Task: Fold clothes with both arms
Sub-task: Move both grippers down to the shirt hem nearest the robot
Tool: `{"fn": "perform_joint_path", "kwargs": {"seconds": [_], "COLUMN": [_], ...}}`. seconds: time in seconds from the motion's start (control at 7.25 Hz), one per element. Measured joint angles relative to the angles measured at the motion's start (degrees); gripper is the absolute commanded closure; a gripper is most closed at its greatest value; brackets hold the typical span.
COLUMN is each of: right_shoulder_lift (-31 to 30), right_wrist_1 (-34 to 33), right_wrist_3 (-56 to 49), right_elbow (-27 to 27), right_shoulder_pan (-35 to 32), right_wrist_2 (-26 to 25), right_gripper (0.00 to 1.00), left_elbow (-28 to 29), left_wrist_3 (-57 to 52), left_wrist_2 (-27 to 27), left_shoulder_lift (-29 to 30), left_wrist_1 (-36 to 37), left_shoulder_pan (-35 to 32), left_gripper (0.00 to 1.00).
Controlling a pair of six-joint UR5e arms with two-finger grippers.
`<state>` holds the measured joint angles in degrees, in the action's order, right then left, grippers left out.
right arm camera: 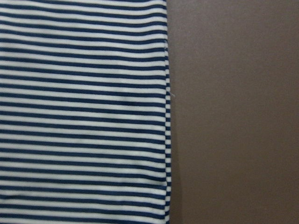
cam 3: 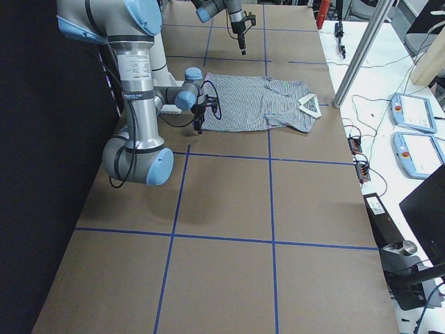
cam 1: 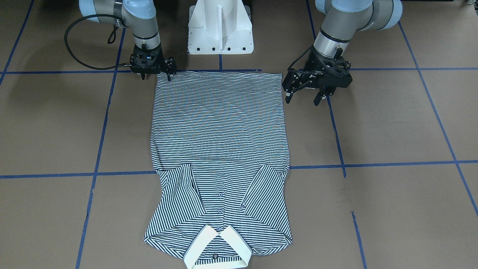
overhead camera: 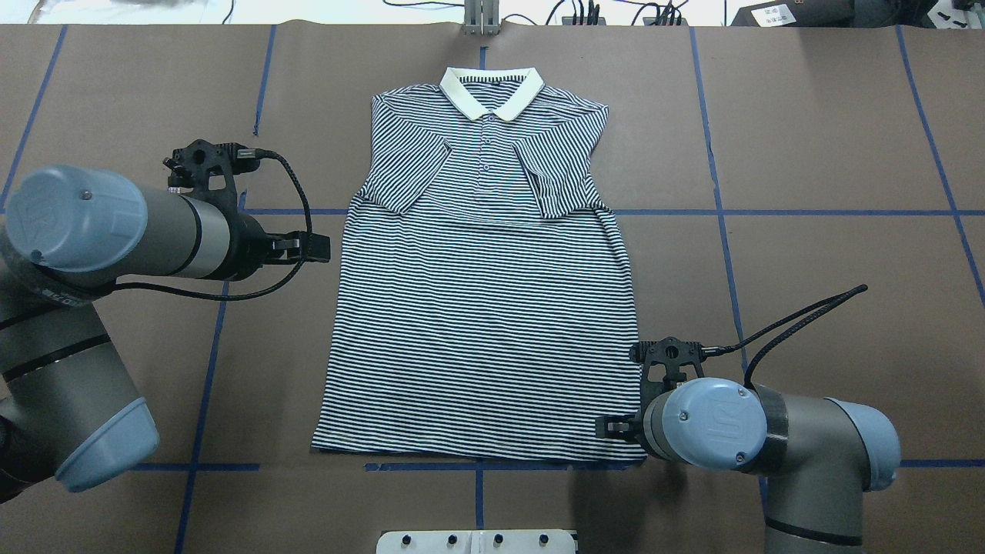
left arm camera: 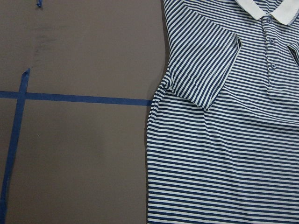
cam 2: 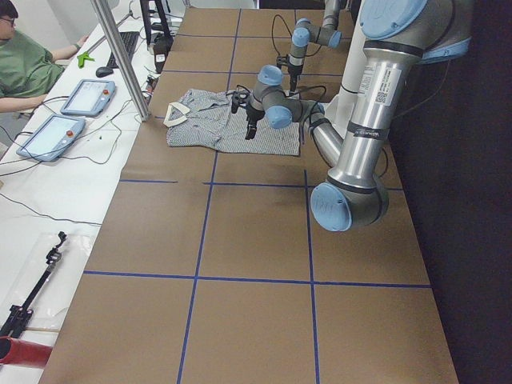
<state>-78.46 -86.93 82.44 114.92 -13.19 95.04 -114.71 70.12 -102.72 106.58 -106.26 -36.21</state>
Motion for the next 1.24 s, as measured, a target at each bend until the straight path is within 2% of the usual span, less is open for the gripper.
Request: {"fn": "perform_joint_path", "kwargs": {"seconds": [0.14,0.28,0.41,0.69,0.83,1.24], "right_shoulder_lift": [0.0,0.0,0.0,0.0,0.0,0.1], "right_wrist_1": [0.0,0.1,0.1,0.1,0.1,0.2], "right_wrist_3": [0.0,0.0,0.0,0.0,0.0,0.0], "right_elbow": [0.0,0.1,0.2,0.2,0.3,0.4], "right_shoulder_pan": [0.1,0.2,0.2,0.3,0.3,0.3], "right_wrist_2": [0.8,1.4,1.8,2.4,2.4,2.2], "right_gripper": [0.06,0.18,0.47,0.86,0.99,1.0], "left_elbow": [0.0,0.0,0.0,-0.1,-0.1,0.0], "left_wrist_3": [0.0,-0.1,-0.1,-0.1,-0.1,0.0], "left_wrist_2": [0.0,0.0,0.0,0.0,0.0,0.0], "left_shoulder_lift": [0.0,0.0,0.0,0.0,0.1,0.3], "left_wrist_1": [0.0,0.0,0.0,0.0,0.0,0.0], "left_shoulder_pan": [0.0,0.0,0.0,0.0,0.0,0.0], "left_gripper": [0.0,0.0,0.0,0.0,0.0,0.0]}}
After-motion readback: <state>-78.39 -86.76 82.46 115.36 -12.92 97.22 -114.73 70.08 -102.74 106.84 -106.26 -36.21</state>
